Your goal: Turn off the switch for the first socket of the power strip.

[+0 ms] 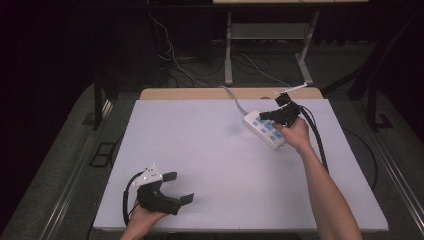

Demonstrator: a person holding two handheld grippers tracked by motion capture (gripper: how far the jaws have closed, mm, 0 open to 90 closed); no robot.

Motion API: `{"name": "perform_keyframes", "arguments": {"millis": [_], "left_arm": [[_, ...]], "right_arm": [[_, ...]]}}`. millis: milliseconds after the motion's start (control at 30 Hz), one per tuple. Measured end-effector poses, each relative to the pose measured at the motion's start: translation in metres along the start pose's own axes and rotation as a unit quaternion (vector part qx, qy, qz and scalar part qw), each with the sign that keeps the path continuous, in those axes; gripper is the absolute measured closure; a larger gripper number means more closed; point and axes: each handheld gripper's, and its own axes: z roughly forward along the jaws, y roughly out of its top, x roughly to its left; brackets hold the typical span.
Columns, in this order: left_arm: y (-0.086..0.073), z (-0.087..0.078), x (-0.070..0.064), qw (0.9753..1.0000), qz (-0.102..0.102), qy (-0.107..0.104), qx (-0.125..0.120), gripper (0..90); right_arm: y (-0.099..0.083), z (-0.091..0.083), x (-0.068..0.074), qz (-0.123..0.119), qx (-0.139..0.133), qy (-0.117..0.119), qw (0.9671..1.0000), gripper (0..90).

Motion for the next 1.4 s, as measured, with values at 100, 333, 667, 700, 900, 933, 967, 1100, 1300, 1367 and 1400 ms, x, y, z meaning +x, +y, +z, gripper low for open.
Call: {"name": "perform_keyframes", "arguments": {"millis": [100,333,667,700,900,933,967,1100,1300,1367,1400], "left_arm": [[0.0,0.0,0.0,1.0,0.0,0.0,0.0,0.0],[0.0,0.0,0.001,1.0,-0.001,0.0,0.0,0.0],[0.0,0.001,0.001,1.0,-0.003,0.0,-0.001,0.0],[0.0,0.001,0.001,1.0,-0.004,0.0,-0.001,0.0],[0.0,0.0,0.002,1.0,-0.005,-0.001,-0.004,0.0],[0.0,0.001,0.001,1.0,-0.005,0.0,-0.004,0.0],[0.0,0.001,0.001,1.0,-0.005,0.0,-0.004,0.0],[0.0,0.001,0.001,1.0,-0.006,0.0,-0.005,0.0],[0.0,0.001,0.002,1.0,-0.007,0.001,-0.005,0.0],[0.0,0.001,0.002,0.9999,-0.008,0.001,-0.006,0.0],[0.0,0.001,0.002,1.0,-0.008,0.001,-0.005,0.0]], "right_arm": [[0.001,-0.007,0.003,-0.004,-0.002,0.0,1.0,90.0],[0.003,-0.025,0.008,-0.004,-0.008,0.003,1.0,90.0],[-0.003,-0.045,0.016,-0.003,-0.017,0.01,0.9998,89.8],[-0.004,-0.047,0.017,-0.003,-0.018,0.01,0.9998,89.7],[-0.013,-0.06,0.021,0.001,-0.024,0.012,0.9996,89.5],[-0.014,-0.062,0.021,0.001,-0.026,0.011,0.9996,87.9],[-0.016,-0.064,0.021,0.004,-0.027,0.011,0.9996,86.2],[-0.023,-0.071,0.023,0.013,-0.034,0.008,0.9993,71.9],[-0.035,-0.078,0.028,0.024,-0.05,0.009,0.9984,47.9],[-0.04,-0.08,0.03,0.029,-0.054,0.01,0.9981,37.5],[-0.042,-0.08,0.031,0.03,-0.055,0.011,0.998,27.5]]}}
